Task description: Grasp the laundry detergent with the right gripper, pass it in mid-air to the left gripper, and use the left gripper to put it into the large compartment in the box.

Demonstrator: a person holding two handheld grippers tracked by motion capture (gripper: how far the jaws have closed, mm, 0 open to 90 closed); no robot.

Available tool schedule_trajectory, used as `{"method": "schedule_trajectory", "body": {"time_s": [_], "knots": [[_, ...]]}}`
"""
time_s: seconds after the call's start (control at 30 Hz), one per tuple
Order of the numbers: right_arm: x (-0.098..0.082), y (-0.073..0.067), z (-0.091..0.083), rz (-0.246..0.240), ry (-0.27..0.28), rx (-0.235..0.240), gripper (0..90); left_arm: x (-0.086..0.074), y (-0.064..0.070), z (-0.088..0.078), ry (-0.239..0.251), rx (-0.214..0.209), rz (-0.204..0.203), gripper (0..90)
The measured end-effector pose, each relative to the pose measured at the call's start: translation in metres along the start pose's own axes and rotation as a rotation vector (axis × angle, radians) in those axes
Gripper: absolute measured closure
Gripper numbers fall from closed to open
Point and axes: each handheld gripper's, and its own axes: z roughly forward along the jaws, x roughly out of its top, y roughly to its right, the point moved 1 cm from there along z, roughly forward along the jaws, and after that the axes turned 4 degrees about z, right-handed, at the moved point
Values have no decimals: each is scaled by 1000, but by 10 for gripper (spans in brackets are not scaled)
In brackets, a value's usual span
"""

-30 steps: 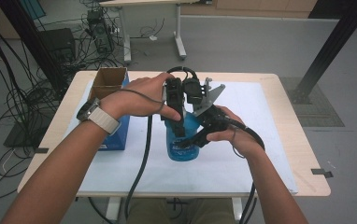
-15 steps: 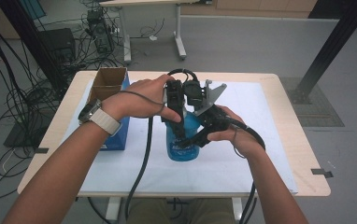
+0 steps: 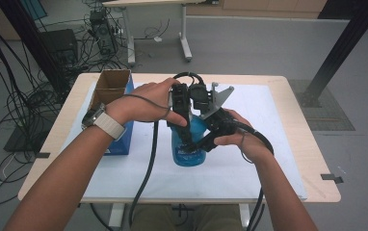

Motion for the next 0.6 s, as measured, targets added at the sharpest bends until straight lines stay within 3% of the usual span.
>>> {"method": "schedule_trajectory", "body": {"time_s": [0.4,0.6], "knots": [[0,-1,1,5,3,8,436,-1,1,1,11,-33,10,353],[-1,-2,0,12,0,11,437,0,3,2,7,-31,14,378]]}}
